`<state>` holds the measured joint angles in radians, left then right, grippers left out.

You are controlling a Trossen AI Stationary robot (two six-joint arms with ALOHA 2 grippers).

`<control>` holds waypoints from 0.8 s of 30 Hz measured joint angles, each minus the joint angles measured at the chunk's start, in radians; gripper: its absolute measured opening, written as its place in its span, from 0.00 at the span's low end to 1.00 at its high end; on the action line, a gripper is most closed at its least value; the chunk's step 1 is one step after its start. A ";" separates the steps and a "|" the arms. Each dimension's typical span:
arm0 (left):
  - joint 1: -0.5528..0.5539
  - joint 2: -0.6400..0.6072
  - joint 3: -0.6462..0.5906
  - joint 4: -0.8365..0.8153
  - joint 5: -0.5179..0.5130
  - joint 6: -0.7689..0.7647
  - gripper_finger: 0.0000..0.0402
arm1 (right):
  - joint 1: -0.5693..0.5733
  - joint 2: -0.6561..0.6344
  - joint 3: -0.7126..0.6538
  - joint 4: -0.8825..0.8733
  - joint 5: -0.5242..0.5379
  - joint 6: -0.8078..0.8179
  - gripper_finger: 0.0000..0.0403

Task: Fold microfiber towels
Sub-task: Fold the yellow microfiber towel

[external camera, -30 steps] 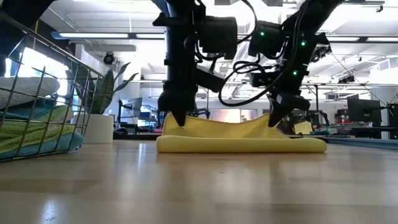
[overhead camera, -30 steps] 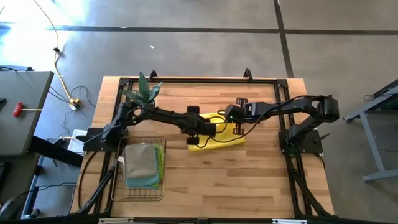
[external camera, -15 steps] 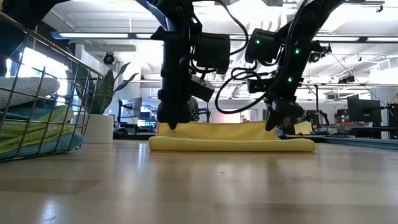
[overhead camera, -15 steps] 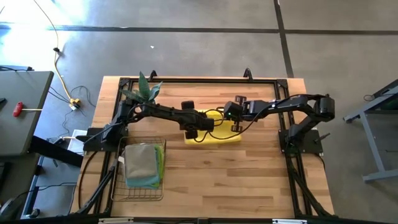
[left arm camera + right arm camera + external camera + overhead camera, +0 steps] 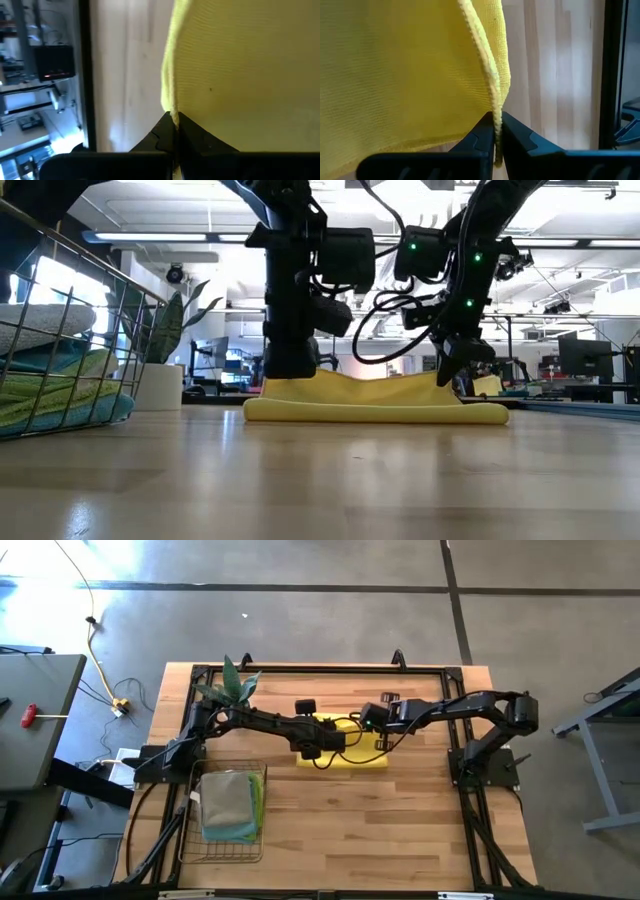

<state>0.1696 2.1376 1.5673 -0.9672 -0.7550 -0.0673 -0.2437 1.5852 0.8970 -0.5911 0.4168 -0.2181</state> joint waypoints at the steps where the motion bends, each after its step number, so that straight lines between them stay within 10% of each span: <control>1: 0.002 0.000 0.000 0.005 -0.016 -0.001 0.00 | -0.002 0.000 0.000 0.007 0.000 -0.004 0.05; 24: 0.087 0.027 0.001 0.109 -0.048 -0.087 0.00 | -0.040 0.000 -0.001 0.029 0.000 0.035 0.05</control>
<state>0.2568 2.1648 1.5684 -0.8579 -0.8032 -0.1544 -0.2840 1.5852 0.8963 -0.5621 0.4168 -0.1833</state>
